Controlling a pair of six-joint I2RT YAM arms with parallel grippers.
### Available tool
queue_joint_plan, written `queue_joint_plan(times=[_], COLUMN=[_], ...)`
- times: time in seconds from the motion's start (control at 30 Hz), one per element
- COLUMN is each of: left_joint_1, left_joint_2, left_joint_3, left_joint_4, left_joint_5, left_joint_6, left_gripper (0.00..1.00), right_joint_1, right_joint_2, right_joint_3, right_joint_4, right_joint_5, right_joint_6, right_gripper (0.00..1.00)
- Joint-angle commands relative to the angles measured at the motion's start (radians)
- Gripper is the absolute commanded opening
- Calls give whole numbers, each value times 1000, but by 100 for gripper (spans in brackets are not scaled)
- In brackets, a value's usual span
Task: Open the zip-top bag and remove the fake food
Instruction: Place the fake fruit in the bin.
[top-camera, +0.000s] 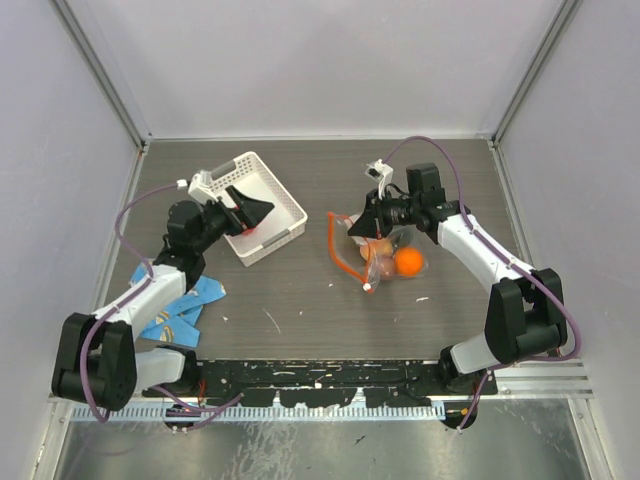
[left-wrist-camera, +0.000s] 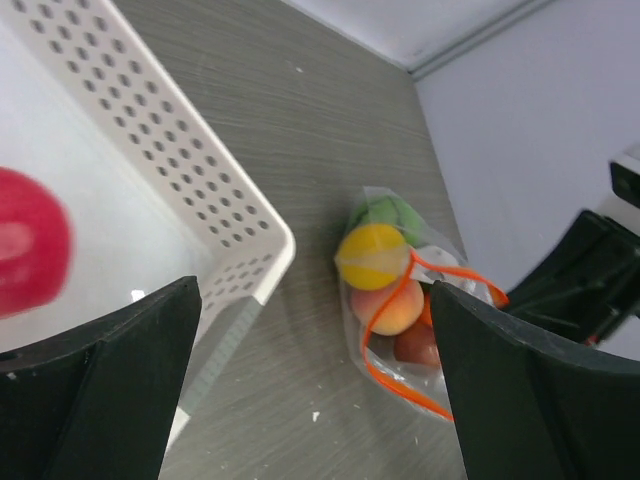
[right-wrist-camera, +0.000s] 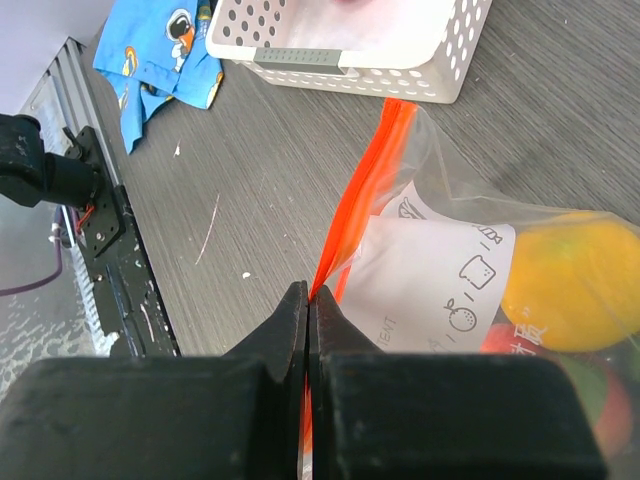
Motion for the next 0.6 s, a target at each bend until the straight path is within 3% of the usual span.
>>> queue_joint_plan(times=[0.0, 0.57], left_joint_1=[-82, -357], left_joint_2=[-59, -158], left_joint_3=[-23, -154], left_joint_4=[115, 216], left_joint_5=[24, -118], left_joint_6=[20, 122], left_gripper=[97, 89], right_joint_1=[-4, -4], right_joint_2=[-12, -8], right_joint_3=[50, 59], right_joint_4=[7, -15], right_joint_5=[-29, -50], right_joint_6=[-22, -47], right_gripper=[1, 1])
